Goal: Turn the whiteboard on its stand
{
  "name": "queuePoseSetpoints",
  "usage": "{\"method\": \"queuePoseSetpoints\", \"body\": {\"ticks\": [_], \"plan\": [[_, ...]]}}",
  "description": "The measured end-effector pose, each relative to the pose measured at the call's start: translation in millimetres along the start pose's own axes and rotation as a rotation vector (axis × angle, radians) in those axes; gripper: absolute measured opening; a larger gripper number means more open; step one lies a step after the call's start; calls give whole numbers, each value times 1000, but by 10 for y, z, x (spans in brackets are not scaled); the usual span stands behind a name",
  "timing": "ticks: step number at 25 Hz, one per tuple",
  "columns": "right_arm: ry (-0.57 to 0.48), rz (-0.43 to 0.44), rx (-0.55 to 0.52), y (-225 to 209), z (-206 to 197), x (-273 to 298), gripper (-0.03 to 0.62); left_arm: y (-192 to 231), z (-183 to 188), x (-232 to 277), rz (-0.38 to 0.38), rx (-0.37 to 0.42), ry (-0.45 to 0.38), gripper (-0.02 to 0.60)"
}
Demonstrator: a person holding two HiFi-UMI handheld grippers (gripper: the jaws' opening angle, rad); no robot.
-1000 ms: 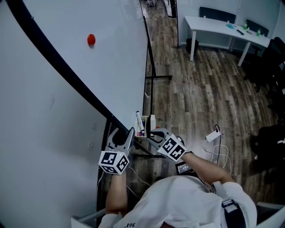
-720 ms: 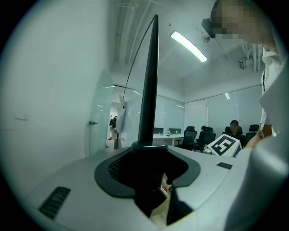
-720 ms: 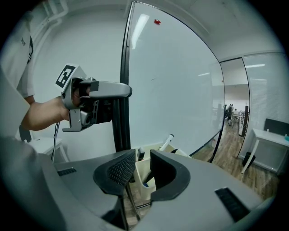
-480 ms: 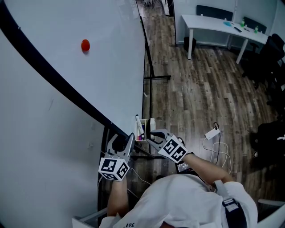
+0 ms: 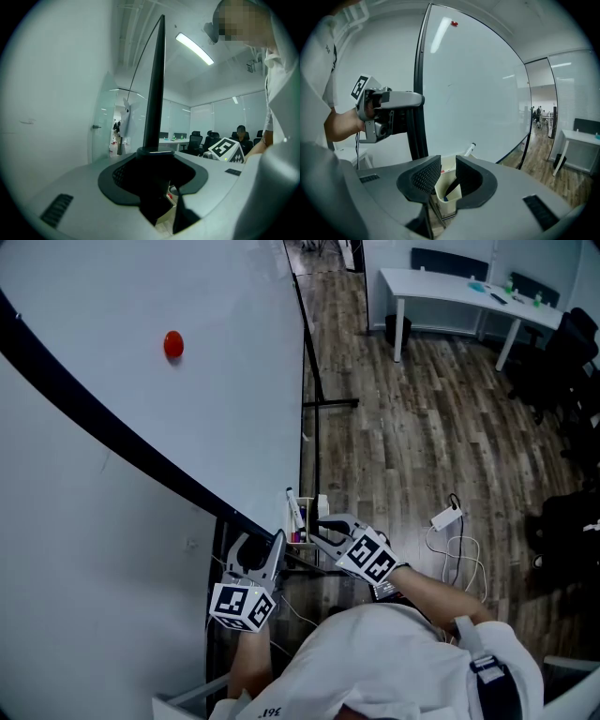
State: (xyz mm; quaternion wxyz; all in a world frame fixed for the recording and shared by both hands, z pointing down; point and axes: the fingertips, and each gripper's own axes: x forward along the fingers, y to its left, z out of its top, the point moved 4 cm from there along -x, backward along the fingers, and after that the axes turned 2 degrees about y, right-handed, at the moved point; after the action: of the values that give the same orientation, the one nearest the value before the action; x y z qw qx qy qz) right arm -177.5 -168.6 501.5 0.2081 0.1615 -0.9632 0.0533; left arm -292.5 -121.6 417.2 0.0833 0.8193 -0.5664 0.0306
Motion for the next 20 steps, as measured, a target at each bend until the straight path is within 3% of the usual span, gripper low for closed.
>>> {"method": "queuePoseSetpoints", "body": {"ticks": [15,20], "plan": [[-18,43,17,232,-1,-40,101,-198,-93,-258,7,-10,3,183],[-29,77,34,274,162,-54,101,-168,47,-200,2,-6,12,183]]}}
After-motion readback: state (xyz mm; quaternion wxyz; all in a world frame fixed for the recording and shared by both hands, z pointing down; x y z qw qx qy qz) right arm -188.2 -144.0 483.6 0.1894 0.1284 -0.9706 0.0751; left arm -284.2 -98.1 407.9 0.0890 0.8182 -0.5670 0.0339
